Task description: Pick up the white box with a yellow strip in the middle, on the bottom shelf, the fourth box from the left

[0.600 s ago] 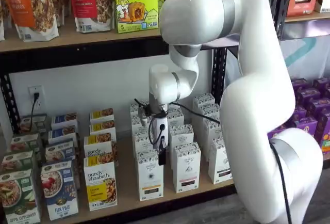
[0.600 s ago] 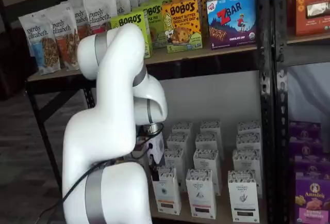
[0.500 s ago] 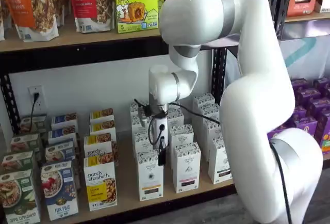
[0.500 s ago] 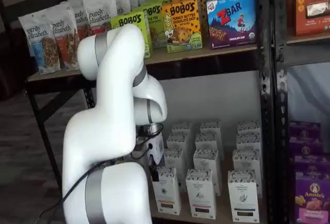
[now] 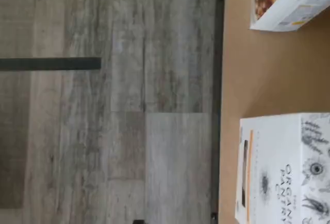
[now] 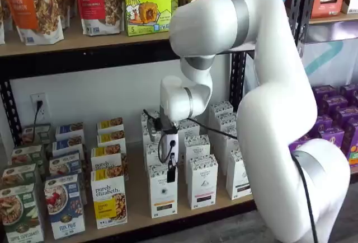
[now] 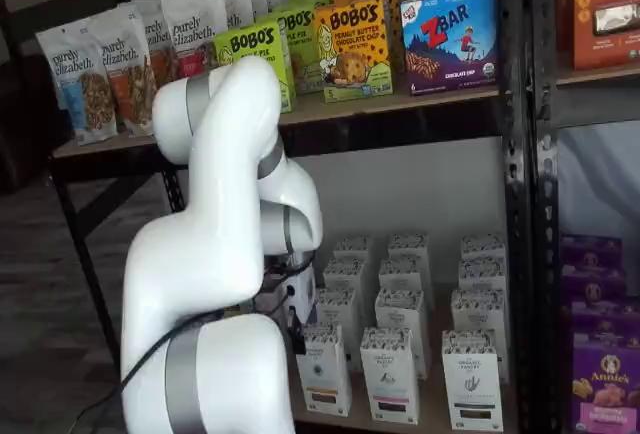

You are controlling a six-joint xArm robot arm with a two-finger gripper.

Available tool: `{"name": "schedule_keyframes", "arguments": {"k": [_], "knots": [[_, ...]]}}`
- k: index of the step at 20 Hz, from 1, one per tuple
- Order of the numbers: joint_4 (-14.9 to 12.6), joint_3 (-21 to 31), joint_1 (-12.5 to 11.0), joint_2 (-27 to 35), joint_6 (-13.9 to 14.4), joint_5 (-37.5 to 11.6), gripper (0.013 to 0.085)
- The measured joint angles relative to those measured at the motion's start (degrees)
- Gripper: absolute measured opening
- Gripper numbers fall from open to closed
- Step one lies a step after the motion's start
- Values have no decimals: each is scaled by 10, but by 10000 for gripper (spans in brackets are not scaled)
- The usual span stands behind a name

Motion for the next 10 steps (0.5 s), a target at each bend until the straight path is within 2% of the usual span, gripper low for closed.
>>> {"name": "schedule_keyframes", "arguments": {"k": [10], "knots": [[11, -79, -11, 64, -20, -10, 850]]}}
